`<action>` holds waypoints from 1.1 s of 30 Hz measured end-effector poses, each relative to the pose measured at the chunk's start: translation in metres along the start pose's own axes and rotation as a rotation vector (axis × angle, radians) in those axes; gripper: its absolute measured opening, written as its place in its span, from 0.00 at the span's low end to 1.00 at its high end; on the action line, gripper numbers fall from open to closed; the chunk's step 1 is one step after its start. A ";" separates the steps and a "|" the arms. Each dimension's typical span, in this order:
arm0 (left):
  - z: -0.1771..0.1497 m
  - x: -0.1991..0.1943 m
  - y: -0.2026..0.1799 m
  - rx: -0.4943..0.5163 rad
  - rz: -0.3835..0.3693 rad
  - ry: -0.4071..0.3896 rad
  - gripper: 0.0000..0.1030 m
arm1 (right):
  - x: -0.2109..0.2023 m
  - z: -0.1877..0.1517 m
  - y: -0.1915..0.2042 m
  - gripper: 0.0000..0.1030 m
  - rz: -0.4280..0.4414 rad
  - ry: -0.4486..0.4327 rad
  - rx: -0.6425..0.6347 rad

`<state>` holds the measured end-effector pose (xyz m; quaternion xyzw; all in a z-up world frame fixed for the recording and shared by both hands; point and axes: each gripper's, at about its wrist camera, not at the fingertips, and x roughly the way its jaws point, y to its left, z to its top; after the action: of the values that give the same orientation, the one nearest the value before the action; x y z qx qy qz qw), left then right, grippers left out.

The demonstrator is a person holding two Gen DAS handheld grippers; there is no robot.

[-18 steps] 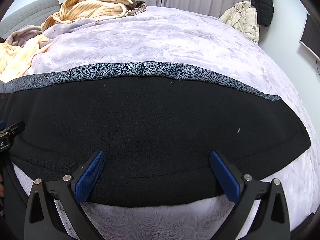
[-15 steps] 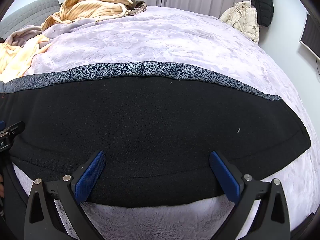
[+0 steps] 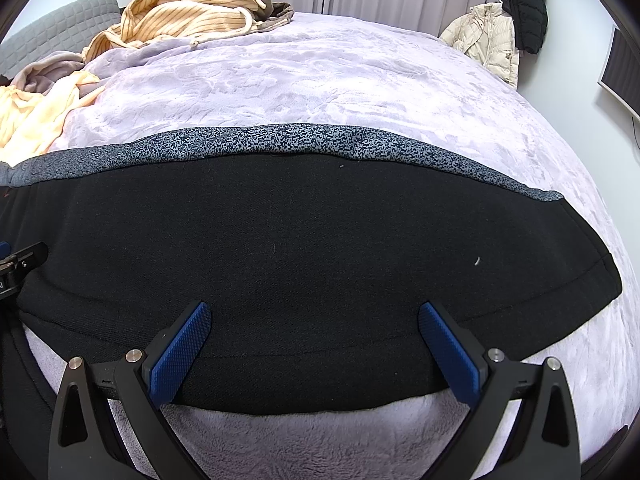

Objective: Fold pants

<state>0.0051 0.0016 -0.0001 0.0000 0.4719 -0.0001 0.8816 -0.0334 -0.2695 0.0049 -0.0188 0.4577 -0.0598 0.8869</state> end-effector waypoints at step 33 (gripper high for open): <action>0.002 -0.002 0.001 -0.001 -0.001 -0.003 1.00 | -0.001 0.000 -0.001 1.00 0.001 0.000 0.000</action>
<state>0.0052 0.0025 0.0027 -0.0007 0.4708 -0.0006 0.8822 -0.0338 -0.2700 0.0063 -0.0184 0.4577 -0.0594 0.8869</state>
